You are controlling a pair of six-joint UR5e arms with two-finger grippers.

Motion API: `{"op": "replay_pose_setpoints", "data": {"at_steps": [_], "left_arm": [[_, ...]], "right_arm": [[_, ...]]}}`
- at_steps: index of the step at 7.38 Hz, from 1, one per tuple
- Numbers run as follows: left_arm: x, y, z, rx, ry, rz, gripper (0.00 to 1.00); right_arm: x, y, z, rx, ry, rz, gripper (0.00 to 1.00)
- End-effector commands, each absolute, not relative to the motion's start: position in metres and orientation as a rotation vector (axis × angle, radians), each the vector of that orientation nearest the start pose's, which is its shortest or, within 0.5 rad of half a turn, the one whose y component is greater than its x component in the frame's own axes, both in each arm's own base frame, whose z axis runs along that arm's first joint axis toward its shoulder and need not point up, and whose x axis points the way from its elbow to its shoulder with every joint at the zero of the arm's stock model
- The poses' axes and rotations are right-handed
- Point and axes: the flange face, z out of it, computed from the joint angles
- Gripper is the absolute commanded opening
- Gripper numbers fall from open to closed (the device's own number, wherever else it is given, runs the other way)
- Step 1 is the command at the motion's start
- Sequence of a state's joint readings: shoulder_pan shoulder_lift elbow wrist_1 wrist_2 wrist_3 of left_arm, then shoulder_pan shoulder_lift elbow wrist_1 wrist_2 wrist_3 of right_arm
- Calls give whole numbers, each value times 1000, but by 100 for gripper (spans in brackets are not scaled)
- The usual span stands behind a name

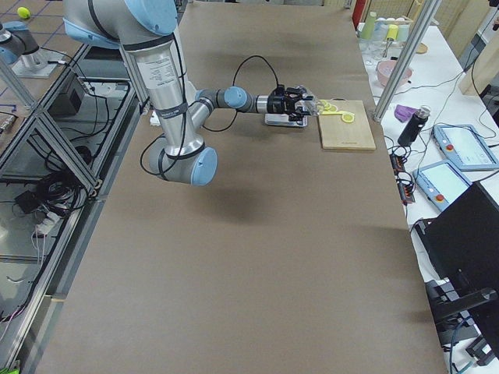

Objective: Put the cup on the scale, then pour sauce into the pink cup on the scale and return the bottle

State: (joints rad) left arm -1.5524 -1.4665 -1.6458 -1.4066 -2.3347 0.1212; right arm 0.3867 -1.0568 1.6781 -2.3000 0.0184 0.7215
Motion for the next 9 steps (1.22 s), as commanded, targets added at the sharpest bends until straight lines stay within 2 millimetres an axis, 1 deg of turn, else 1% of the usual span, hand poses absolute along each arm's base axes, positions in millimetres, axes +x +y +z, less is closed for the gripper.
{"op": "replay_pose_setpoints", "data": {"at_steps": [1,3,4,5,7,8,9], "left_arm": [[-56,-433,686,-144,770,59,98],[-56,-434,685,-139,770,61,98],[-56,-434,682,-134,770,63,98],[-54,-435,680,-130,804,59,98],[-53,-435,680,-130,811,59,98],[-53,-435,679,-128,811,59,98],[-53,-436,677,-124,812,61,98]], "right_arm": [[-493,-451,317,1232,972,-444,0],[-490,-451,310,1237,958,-428,0],[-483,-448,301,1242,937,-408,0],[-478,-446,300,1242,929,-403,0],[-476,-444,301,1237,921,-403,0],[-473,-442,296,1235,903,-393,0],[-467,-437,287,1218,856,-375,0]]}}
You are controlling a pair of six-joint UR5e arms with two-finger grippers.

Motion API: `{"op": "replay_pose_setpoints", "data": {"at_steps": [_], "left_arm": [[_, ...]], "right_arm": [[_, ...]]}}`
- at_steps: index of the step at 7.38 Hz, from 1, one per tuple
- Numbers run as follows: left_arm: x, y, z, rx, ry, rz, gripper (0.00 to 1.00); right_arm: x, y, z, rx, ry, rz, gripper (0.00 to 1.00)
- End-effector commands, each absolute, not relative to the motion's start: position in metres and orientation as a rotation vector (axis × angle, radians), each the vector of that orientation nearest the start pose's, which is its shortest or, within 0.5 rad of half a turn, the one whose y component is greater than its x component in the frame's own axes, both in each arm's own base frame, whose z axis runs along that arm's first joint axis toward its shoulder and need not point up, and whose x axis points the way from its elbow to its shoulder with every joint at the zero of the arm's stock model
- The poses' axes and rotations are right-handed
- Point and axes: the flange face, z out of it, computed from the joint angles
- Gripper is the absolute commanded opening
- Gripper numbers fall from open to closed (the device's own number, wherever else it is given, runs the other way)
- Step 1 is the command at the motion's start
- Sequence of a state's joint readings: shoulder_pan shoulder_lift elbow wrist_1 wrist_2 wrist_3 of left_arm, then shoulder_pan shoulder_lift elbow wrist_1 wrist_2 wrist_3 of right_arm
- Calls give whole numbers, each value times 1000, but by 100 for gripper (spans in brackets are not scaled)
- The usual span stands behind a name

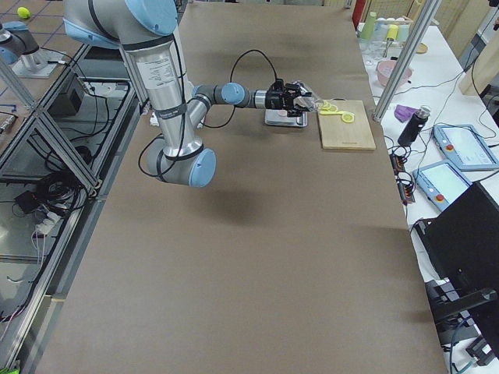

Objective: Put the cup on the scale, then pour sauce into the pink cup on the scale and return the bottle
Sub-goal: 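Tilt the bottle back upright and move it away from the cup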

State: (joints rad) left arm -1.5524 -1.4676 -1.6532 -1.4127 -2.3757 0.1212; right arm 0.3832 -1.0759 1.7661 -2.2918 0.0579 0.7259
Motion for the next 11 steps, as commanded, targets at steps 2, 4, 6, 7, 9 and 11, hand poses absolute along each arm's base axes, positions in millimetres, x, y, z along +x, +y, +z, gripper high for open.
{"op": "replay_pose_setpoints", "data": {"at_steps": [2,4,6,7,9,11], "left_arm": [[-53,-436,678,-124,811,61,98],[-54,-435,678,-122,812,63,98],[-53,-436,676,-118,811,67,98],[-54,-436,676,-115,811,68,98],[-54,-437,670,-102,809,74,98],[-54,-437,670,-103,806,75,98]], "right_arm": [[-463,-425,275,1195,775,-360,0],[-465,-413,270,1158,692,-356,0],[-465,-401,267,1122,566,-297,0],[-455,-392,257,1079,480,-279,0],[-450,-380,252,1013,334,-206,0],[-438,-370,242,919,206,-181,0]]}}
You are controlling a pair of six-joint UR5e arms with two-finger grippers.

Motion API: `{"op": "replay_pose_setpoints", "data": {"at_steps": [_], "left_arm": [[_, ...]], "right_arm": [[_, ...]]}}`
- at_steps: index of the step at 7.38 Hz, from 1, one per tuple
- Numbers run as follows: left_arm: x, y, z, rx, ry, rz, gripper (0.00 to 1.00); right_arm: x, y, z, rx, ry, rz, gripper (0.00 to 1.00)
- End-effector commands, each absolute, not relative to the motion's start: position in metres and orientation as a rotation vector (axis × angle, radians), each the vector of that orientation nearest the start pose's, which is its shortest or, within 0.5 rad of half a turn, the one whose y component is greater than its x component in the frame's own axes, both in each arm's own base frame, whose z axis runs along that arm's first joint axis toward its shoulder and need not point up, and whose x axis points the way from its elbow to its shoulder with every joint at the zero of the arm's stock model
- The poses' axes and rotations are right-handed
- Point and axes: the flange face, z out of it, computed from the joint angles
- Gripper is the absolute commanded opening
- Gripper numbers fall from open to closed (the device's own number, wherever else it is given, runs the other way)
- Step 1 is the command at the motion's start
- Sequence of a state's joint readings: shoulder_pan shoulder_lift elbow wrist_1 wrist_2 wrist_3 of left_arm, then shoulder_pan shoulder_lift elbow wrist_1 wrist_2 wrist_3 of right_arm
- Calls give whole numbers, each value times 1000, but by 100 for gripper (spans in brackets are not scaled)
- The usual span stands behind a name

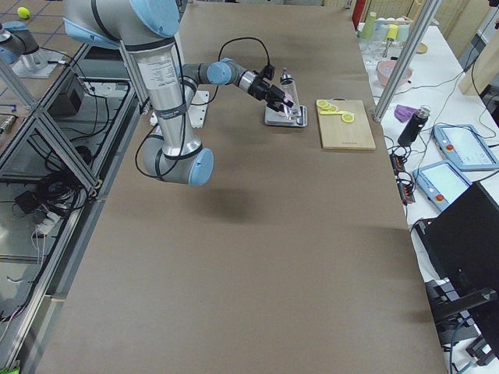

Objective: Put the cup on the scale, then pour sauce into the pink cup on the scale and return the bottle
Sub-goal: 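Tilt the bottle back upright and move it away from the cup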

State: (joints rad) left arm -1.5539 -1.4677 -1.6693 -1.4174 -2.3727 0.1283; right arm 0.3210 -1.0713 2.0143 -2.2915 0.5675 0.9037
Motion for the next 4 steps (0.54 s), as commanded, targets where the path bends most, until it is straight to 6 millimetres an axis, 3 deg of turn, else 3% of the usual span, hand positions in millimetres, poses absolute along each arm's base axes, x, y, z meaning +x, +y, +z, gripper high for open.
{"op": "replay_pose_setpoints", "data": {"at_steps": [1,4], "left_arm": [[-55,-438,664,-90,804,79,98],[-56,-439,652,-66,797,89,98]], "right_arm": [[-428,-362,237,857,131,-177,0],[-402,-354,236,733,0,-144,0]]}}
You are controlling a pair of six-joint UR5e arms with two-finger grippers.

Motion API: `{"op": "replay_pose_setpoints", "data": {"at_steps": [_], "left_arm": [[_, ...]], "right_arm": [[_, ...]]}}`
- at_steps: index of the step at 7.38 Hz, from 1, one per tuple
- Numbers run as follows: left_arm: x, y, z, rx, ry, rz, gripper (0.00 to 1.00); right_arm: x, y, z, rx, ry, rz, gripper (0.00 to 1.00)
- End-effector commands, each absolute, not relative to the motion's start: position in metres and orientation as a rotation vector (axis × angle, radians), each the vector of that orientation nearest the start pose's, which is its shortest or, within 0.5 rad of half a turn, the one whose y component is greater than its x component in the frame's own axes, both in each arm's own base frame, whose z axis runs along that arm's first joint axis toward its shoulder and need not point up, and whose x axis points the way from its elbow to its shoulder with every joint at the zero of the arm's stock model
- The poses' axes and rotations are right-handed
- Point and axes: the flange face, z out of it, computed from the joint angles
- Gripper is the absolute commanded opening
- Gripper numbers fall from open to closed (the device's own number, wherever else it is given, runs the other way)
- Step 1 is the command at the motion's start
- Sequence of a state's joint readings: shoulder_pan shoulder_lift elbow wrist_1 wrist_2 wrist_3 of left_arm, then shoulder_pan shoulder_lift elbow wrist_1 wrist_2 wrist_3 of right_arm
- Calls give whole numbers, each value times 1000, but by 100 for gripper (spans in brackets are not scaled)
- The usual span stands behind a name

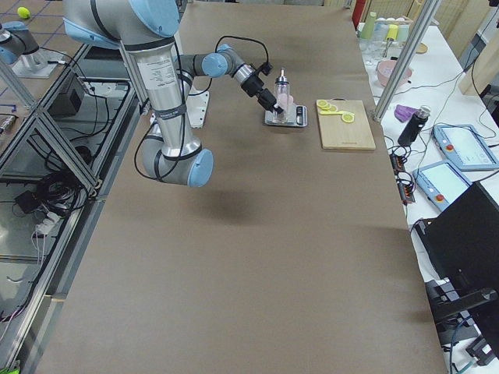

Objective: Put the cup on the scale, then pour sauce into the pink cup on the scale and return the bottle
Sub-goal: 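Carry the bottle back toward its starting spot and lower it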

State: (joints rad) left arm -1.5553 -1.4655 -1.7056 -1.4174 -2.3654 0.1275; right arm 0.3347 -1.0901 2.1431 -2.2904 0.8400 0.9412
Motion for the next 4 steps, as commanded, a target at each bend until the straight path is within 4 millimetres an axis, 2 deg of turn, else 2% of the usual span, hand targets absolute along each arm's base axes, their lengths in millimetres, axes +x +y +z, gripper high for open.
{"op": "replay_pose_setpoints", "data": {"at_steps": [1,4], "left_arm": [[-56,-441,649,-61,797,90,98],[-56,-439,650,-65,799,88,98]], "right_arm": [[-394,-359,231,716,-62,-122,0],[-363,-385,262,652,-350,-58,0]]}}
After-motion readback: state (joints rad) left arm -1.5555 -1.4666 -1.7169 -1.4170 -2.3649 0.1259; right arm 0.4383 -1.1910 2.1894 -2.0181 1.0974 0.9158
